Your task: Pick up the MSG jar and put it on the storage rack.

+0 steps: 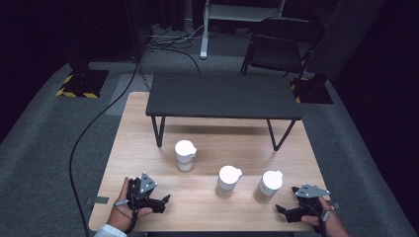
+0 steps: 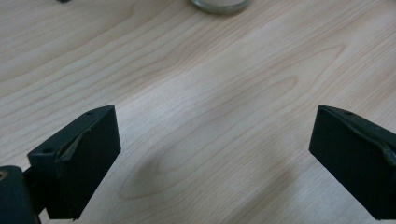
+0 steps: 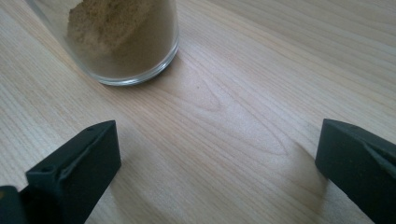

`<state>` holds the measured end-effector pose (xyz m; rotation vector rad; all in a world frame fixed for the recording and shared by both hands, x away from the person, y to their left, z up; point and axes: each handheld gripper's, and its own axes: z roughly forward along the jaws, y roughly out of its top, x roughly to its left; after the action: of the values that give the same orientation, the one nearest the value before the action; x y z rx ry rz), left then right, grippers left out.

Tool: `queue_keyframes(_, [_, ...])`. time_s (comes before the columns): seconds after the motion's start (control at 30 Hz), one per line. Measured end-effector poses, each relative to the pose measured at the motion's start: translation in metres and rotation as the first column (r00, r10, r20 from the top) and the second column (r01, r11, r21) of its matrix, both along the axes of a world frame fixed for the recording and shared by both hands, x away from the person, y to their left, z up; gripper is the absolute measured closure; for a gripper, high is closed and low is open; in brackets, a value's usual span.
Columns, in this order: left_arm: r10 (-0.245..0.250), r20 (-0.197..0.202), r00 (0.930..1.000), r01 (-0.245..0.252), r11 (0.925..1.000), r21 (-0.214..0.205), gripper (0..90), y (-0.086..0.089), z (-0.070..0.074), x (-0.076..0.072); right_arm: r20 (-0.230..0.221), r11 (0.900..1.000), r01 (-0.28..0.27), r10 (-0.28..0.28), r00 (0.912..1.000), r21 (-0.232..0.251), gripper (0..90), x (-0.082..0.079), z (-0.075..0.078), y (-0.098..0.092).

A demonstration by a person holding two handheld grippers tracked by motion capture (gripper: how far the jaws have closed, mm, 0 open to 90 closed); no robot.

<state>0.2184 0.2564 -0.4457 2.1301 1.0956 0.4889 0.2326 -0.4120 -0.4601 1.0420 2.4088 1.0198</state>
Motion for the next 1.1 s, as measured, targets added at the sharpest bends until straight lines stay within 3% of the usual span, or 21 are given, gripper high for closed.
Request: queue_keyframes(1.1, [-0.027, 0.068, 0.9973, 0.031, 0.998, -0.055, 1.8, -0.017, 0.015, 0.019, 0.0, 1.0, 0.003, -0.003, 1.0, 0.0, 0.0, -0.001, 0.0, 0.0])
